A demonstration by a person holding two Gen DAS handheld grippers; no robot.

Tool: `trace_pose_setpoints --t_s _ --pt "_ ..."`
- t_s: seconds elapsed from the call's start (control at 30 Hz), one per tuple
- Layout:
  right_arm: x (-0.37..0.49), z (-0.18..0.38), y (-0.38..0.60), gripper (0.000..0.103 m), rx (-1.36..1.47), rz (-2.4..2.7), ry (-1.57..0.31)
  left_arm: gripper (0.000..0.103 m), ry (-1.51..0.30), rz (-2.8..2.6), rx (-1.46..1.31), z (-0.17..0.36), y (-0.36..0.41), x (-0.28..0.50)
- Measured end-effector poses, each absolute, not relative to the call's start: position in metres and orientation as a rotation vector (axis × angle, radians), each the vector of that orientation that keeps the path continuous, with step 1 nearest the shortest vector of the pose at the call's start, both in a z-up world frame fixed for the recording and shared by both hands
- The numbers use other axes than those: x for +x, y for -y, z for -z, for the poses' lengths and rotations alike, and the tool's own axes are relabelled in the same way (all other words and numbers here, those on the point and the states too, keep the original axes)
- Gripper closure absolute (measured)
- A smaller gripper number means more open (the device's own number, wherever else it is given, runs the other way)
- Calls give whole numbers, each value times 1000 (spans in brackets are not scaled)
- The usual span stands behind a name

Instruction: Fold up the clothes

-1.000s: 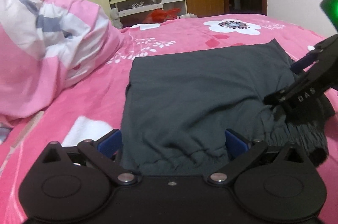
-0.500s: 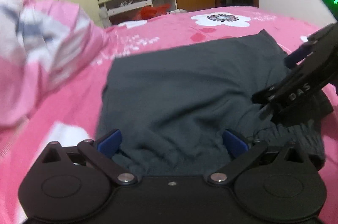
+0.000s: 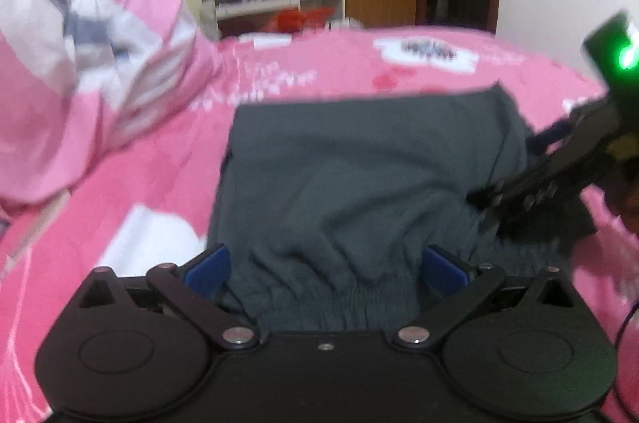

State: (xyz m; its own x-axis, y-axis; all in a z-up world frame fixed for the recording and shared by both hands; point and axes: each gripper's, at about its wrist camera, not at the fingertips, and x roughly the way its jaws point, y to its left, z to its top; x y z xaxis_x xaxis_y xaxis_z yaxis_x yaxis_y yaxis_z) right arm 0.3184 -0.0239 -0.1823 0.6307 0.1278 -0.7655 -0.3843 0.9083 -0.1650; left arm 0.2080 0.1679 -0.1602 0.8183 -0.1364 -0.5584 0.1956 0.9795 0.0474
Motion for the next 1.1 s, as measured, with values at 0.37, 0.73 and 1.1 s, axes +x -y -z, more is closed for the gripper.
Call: trace_pose_setpoints --t_s 0.37,0.73,1.1 --pt "318 181 19 0 -333 -292 -846 0 -610 91 59 209 -183 270" --pt "358 160 9 0 -267 -299 -777 0 -606 86 65 210 -183 269" --pt "372 159 91 0 -107 41 -813 0 -598 86 64 211 -186 270"
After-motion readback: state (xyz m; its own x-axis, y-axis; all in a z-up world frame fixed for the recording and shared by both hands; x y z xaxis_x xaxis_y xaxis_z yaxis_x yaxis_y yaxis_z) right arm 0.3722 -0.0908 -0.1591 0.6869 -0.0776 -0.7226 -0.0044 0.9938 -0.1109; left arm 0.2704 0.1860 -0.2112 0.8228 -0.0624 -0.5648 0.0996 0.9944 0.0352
